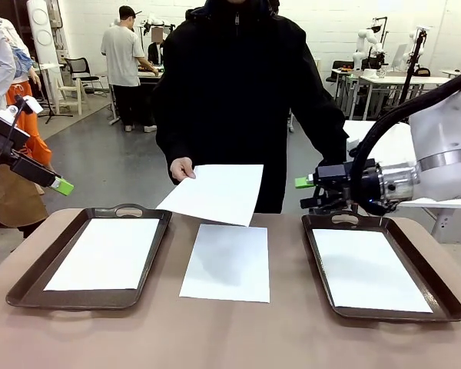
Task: Sort the A4 documents.
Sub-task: Receive the A4 Paper.
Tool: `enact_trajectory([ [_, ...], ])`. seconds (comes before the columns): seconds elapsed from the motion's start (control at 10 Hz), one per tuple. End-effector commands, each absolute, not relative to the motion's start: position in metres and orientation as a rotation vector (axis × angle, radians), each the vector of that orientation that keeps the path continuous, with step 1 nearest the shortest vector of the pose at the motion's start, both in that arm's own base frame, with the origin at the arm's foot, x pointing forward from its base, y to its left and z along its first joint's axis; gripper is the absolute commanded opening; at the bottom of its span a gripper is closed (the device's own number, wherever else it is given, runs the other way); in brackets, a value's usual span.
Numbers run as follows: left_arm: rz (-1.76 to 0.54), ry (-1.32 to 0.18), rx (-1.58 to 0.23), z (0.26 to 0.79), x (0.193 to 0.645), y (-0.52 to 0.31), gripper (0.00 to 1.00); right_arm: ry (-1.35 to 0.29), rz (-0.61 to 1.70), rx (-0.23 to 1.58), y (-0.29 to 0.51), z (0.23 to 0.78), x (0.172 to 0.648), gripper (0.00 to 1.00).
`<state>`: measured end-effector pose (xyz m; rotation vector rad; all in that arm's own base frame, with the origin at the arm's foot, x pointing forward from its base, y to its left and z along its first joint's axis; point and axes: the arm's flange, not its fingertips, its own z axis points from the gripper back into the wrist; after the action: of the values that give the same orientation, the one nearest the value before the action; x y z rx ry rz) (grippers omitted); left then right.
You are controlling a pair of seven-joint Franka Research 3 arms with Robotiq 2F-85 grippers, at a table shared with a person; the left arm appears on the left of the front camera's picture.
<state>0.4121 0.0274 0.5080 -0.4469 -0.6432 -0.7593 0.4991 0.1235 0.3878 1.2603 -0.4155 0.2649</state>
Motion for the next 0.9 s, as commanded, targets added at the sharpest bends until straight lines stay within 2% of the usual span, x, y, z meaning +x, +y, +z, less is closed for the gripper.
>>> enact_trajectory([
  [0.0, -0.771, -0.639, -0.436, 0.507, 0.411, 0.027, 1.0, -0.424, 0.13, 1.35, 0.145, 0.367, 0.517, 1.0],
  [0.4, -0.771, -0.639, -0.436, 0.507, 0.411, 0.027, 1.0, -0.373, -0.029, 1.48, 0.184, 0.34, 0.537, 1.0],
  [0.8, -0.771, -0.639, -0.436, 0.507, 0.411, 0.027, 1.0, -0.282, -0.076, 1.5, 0.207, 0.316, 0.558, 1.0],
])
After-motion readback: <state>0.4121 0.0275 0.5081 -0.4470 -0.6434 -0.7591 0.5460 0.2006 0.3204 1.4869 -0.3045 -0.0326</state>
